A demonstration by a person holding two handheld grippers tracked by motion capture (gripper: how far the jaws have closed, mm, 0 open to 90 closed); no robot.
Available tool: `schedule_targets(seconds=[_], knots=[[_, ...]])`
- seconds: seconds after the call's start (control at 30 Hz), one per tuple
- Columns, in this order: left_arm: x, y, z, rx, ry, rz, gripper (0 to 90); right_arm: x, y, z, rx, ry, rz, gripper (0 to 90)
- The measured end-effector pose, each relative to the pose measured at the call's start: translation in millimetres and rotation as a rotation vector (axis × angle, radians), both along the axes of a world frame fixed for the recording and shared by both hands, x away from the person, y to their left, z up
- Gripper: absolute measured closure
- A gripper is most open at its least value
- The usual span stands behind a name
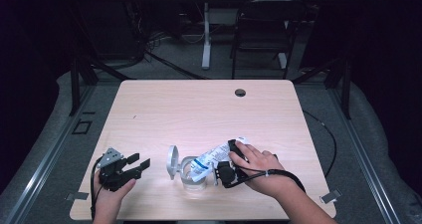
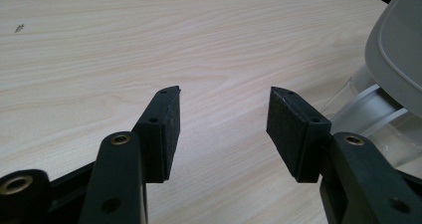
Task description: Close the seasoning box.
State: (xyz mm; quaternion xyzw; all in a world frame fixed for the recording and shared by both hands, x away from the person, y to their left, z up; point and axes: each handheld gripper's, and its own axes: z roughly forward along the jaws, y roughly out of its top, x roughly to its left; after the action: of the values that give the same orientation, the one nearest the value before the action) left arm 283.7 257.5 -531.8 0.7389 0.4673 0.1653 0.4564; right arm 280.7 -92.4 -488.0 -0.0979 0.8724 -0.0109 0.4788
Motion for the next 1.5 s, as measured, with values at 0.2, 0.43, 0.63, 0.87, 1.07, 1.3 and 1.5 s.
schedule_targets(seconds=[0.2, 0.43, 0.63, 0.87, 1.07, 1.3, 1.5], knots=[[-0.1, -0.2, -0.1, -0.001, 0.002, 0.001, 47.5, -0.6, 0.6, 0.4, -0.010, -0.005, 0.001, 48.1], [0.0, -0.2, -0.3, -0.001, 0.001, 0.000, 47.5, -2.0, 2.2, 3.0, -0.045, -0.025, 0.005, 48.2], [-0.1, 0.0, 0.0, -0.003, 0.001, 0.003, 47.6, -1.6, 2.1, 1.9, -0.039, -0.026, 0.016, 48.6], [0.3, 0.4, -0.4, -0.006, -0.005, 0.006, 47.6, -1.6, 2.8, 2.6, -0.046, -0.031, 0.023, 48.8], [0.1, 0.6, 0.1, -0.003, -0.004, 0.007, 47.6, -2.3, 3.2, 2.9, -0.060, -0.041, 0.028, 49.0], [-0.1, 0.6, 0.3, -0.002, -0.005, 0.006, 47.5, -3.6, 4.3, 5.1, -0.088, -0.052, 0.027, 49.2], [-0.1, 1.5, 0.8, 0.001, 0.004, 0.000, 47.5, -2.6, 2.9, 4.4, -0.072, -0.049, 0.033, 49.5]])
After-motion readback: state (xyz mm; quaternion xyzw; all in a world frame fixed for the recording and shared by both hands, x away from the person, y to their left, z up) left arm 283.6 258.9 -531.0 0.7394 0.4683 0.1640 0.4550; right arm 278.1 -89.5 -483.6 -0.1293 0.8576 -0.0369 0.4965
